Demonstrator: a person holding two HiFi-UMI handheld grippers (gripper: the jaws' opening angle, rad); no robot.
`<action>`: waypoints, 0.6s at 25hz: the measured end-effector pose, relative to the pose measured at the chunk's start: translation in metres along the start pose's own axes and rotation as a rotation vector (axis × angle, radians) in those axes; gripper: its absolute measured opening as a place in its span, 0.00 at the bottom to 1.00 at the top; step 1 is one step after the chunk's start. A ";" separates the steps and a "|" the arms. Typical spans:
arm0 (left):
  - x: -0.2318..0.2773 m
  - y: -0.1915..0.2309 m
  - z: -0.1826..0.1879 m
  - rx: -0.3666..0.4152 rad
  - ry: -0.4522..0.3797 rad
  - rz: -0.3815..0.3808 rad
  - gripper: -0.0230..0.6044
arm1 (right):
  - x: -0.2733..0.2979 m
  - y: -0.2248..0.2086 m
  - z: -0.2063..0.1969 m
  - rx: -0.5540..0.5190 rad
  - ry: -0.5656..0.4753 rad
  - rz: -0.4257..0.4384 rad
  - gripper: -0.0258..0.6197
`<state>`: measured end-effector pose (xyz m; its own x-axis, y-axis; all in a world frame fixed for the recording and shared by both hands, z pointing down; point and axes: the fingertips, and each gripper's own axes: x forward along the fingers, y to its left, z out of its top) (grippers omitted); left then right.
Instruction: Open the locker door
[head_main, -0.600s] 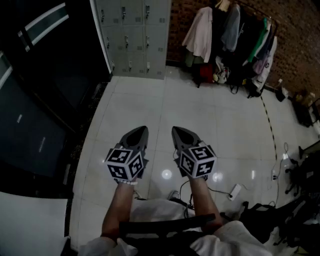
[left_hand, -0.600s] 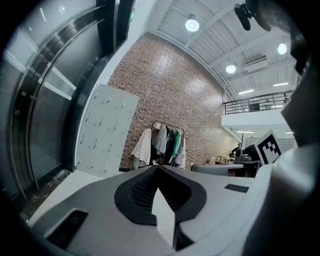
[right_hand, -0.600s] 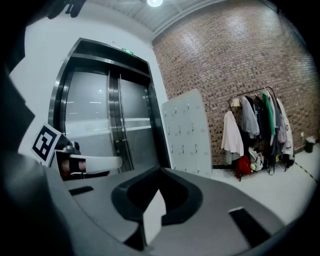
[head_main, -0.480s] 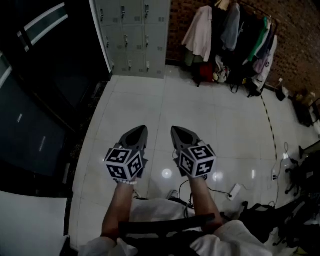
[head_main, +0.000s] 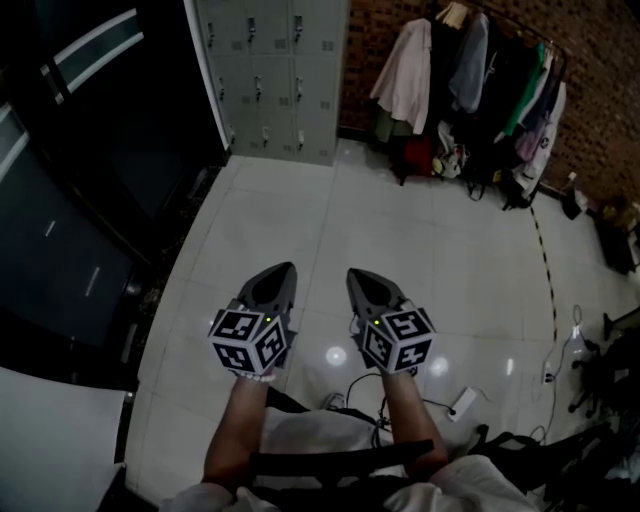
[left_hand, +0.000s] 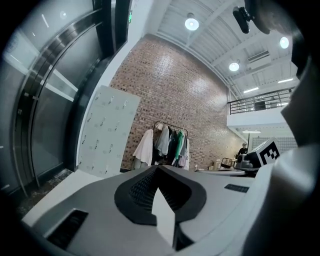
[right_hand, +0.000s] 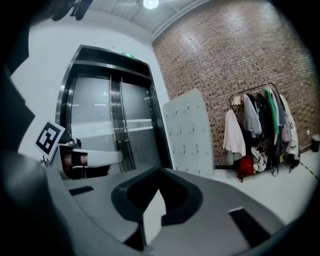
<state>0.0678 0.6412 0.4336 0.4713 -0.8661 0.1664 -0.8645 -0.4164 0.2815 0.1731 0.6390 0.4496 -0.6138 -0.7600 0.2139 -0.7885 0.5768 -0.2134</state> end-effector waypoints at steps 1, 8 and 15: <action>0.003 -0.002 -0.001 0.001 0.001 0.006 0.02 | -0.001 -0.006 -0.001 -0.004 0.006 -0.001 0.06; 0.047 0.019 -0.001 -0.016 0.012 0.031 0.02 | 0.027 -0.046 -0.003 -0.003 0.025 -0.003 0.06; 0.130 0.077 0.021 -0.032 0.007 0.015 0.02 | 0.120 -0.090 0.019 0.012 0.020 -0.018 0.05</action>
<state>0.0587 0.4912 0.4573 0.4599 -0.8701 0.1772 -0.8655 -0.3946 0.3086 0.1709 0.4899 0.4763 -0.6000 -0.7641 0.2372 -0.7992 0.5590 -0.2209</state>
